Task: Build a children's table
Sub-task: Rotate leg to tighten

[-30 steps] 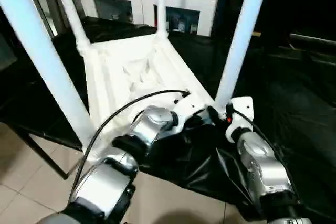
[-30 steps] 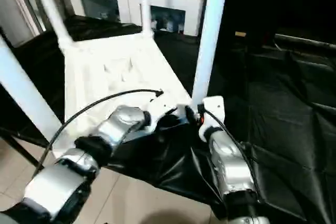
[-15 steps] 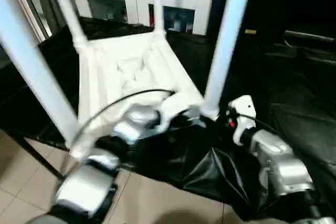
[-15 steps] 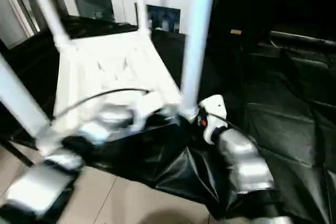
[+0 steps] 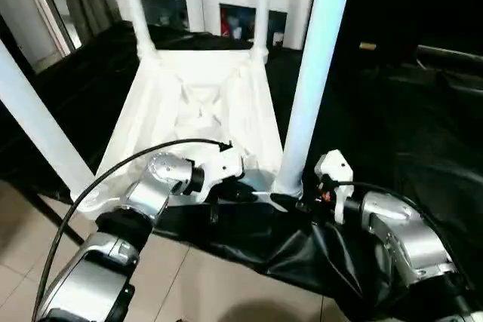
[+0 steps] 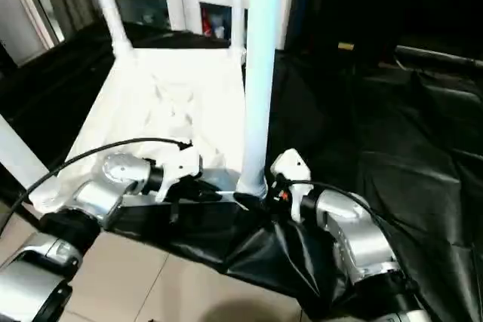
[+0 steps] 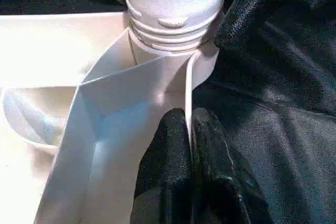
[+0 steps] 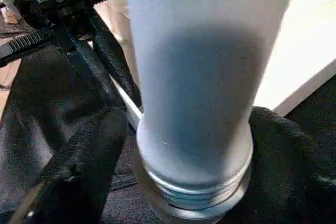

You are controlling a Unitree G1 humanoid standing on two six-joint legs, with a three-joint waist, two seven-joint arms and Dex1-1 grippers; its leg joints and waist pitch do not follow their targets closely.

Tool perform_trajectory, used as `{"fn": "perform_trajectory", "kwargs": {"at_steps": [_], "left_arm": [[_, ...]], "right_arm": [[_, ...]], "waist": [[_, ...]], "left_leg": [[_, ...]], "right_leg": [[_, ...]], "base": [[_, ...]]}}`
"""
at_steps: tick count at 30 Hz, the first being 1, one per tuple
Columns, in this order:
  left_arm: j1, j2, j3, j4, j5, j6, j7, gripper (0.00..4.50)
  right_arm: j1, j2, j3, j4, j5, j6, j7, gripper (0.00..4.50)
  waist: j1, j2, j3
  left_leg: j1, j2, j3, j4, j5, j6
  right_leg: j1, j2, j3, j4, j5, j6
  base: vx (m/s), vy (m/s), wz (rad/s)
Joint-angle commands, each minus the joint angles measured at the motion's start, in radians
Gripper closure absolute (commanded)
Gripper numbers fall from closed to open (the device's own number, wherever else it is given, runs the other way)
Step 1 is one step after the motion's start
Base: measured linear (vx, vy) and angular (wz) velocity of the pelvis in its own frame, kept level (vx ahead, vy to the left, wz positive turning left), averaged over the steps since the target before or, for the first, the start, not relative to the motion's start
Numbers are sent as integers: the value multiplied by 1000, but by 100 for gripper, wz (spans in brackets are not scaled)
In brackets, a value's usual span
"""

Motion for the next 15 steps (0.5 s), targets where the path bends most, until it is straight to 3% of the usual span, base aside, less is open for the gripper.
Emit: {"fn": "perform_trajectory", "kwargs": {"at_steps": [1,7,15], "left_arm": [[28,-14,-1,-16,-39,14,-6,450],[40,-7,1,-34,-34,32,-16,450],[20,-35,6,1,-13,60,58,450]], "right_arm": [[-10,4,12,10,11,-12,29,108],[-6,6,8,23,18,-38,47,166],[17,43,-13,32,6,-66,-33,176]], "waist": [[4,-27,-56],[3,-26,-58],[3,-26,-57]], "left_leg": [[6,36,-11,-64,-220,83],[6,36,-11,-62,-206,86],[7,34,-10,-62,-218,78]], "right_leg": [[44,-54,37,-64,-305,-205],[45,-51,37,-61,-278,-208],[44,-51,37,-64,-298,-204]], "base": [[0,0,0],[0,0,0],[0,0,0]]}}
